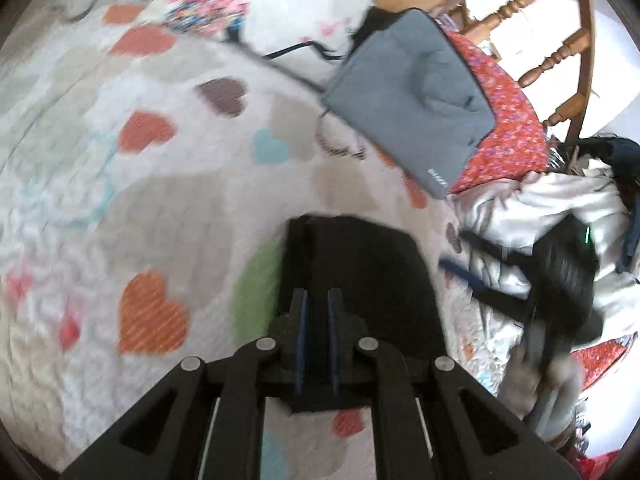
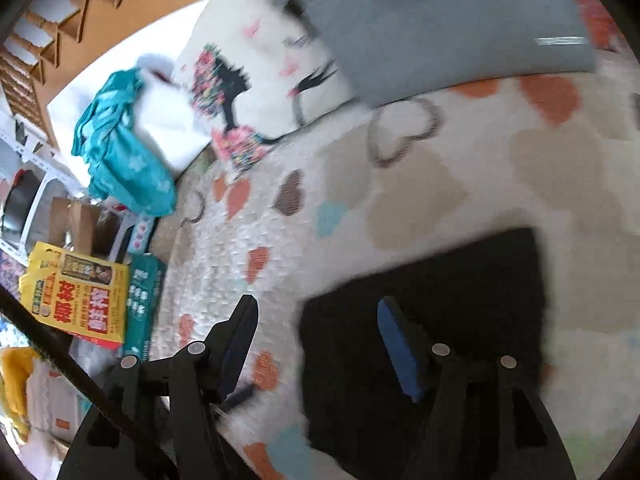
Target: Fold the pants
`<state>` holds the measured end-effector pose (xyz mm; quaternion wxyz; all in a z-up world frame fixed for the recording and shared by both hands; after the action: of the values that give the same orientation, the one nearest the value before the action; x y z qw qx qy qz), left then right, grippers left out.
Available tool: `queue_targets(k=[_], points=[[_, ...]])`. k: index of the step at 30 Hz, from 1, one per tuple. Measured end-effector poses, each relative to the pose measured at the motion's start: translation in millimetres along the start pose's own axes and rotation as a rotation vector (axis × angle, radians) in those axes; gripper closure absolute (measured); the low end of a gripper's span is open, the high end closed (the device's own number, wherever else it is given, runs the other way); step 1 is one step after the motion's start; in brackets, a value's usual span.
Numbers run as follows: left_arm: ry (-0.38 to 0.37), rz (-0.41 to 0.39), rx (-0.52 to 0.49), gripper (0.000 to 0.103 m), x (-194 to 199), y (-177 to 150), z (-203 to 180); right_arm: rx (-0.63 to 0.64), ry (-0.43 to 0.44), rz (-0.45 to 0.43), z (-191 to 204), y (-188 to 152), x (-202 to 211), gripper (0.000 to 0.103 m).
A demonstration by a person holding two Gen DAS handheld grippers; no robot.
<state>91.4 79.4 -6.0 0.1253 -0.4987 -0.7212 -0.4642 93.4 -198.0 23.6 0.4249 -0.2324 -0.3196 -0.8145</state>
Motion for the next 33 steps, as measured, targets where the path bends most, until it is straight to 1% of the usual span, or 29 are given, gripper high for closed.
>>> queue_targets(k=[2, 4, 5, 6, 7, 9, 10, 11, 13, 15, 17, 18, 19, 20, 21, 22, 23, 26, 27, 29, 31, 33], points=[[0.001, 0.011, -0.036, 0.088, -12, 11, -14, -0.053, 0.037, -0.011, -21, -14, 17, 0.035], [0.002, 0.024, -0.073, 0.067, -33, 23, -29, -0.121, 0.140, -0.009, -44, -30, 29, 0.035], [0.008, 0.035, -0.075, 0.065, -46, 27, -31, -0.147, 0.177, -0.004, -51, -34, 30, 0.035], [0.019, 0.064, -0.060, 0.064, -63, 31, -30, -0.188, 0.221, 0.007, -61, -41, 29, 0.035], [0.036, 0.093, -0.045, 0.064, -73, 31, -27, -0.229, 0.221, 0.021, -73, -48, 25, 0.035], [0.090, 0.164, 0.021, 0.064, -101, 29, -11, -0.258, 0.143, 0.033, -90, -58, 17, 0.042], [0.073, 0.173, 0.040, 0.061, -107, 28, -6, -0.262, 0.125, 0.027, -97, -63, 14, 0.047], [0.052, 0.168, 0.057, 0.061, -110, 27, -1, -0.260, 0.132, 0.012, -104, -68, 14, 0.056], [0.010, 0.162, 0.090, 0.061, -107, 26, 7, -0.261, 0.151, -0.024, -114, -73, 19, 0.062], [-0.005, 0.167, 0.102, 0.061, -103, 29, 10, -0.284, 0.177, -0.051, -121, -75, 25, 0.062], [0.018, 0.156, 0.097, 0.061, -94, 30, 11, -0.292, 0.180, -0.086, -125, -79, 35, 0.062], [0.045, 0.140, 0.080, 0.061, -84, 30, 10, -0.283, 0.172, -0.107, -124, -82, 41, 0.061], [0.067, 0.126, 0.059, 0.061, -75, 29, 8, -0.273, 0.158, -0.121, -124, -84, 45, 0.060], [0.098, 0.107, 0.023, 0.061, -64, 26, 3, -0.250, 0.128, -0.143, -121, -88, 52, 0.056], [0.120, 0.089, -0.006, 0.061, -56, 24, -1, -0.222, 0.083, -0.168, -119, -92, 59, 0.050], [0.146, 0.068, -0.041, 0.061, -45, 19, -6, -0.195, 0.026, -0.188, -117, -96, 65, 0.041], [0.168, 0.050, -0.073, 0.061, -36, 13, -11, -0.150, -0.035, -0.218, -113, -101, 71, 0.040], [0.248, -0.023, -0.163, 0.060, -7, -9, -32, -0.058, -0.149, -0.265, -111, -113, 77, 0.040], [0.285, -0.053, -0.193, 0.059, 0, -18, -40, -0.036, -0.179, -0.280, -110, -117, 76, 0.040], [0.381, -0.105, -0.253, 0.050, 11, -34, -56, -0.007, -0.230, -0.306, -113, -124, 75, 0.040], [0.460, -0.156, -0.290, 0.032, 21, -49, -67, 0.008, -0.262, -0.350, -117, -131, 78, 0.039], [0.509, -0.182, -0.298, 0.025, 25, -63, -74, 0.018, -0.307, -0.388, -118, -136, 81, 0.039]])
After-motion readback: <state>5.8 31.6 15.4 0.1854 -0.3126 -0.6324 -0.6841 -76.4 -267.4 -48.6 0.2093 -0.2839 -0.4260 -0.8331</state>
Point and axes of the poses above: each gripper's, at about its wrist camera, not at the fingertips, and x roughly against the way its jaws point, z to its left, y to its top, the point moved 1 cm from there along -x, roughly the way its jaws point, and after that the axes turned 8 degrees about -x, right-handed, at the moved point
